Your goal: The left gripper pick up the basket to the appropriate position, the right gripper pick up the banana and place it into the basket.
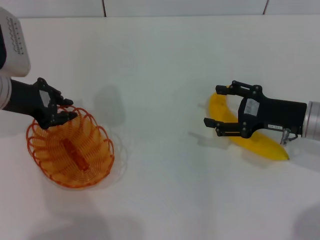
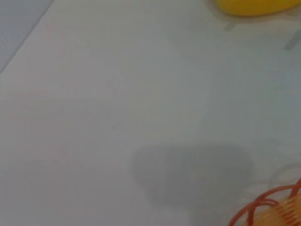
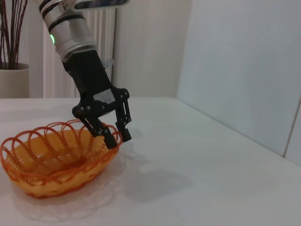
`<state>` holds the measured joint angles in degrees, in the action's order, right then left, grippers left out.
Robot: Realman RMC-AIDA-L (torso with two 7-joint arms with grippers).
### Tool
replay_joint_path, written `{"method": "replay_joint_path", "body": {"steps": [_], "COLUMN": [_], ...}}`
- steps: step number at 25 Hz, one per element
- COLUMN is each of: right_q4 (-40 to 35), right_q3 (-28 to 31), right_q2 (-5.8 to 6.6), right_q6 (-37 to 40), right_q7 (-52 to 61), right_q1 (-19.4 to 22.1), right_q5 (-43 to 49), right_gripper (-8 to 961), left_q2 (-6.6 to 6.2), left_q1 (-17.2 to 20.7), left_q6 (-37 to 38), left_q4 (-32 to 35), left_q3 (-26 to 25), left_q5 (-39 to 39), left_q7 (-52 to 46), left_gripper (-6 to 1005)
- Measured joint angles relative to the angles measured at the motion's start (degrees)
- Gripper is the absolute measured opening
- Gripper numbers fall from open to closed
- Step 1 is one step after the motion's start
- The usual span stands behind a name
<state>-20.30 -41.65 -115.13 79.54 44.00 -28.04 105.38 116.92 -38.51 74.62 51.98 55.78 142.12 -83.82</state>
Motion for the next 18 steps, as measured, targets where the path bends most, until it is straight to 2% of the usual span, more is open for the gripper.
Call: {"method": "replay_joint_path", "body": {"steps": [4, 18], "right_q4": [0.0, 0.0], "right_q3": [0.0, 0.0], "right_q2": [0.00, 0.09], "right_q6": [0.0, -0.1], "right_q7": [0.0, 0.0], "right_q1": [0.0, 0.3], "right_q5": [0.0, 0.0], "right_gripper": [819, 809], "left_q2": [-0.03, -0.03], "left_q1": [0.0, 0.0], "left_q6": [0.0, 0.3], "left_q4": [0.0, 0.4], "left_q3": [0.2, 0.5], "left_q5": [0.0, 0.1], "left_q7": [0.0, 0.0], "left_gripper": [222, 133]}}
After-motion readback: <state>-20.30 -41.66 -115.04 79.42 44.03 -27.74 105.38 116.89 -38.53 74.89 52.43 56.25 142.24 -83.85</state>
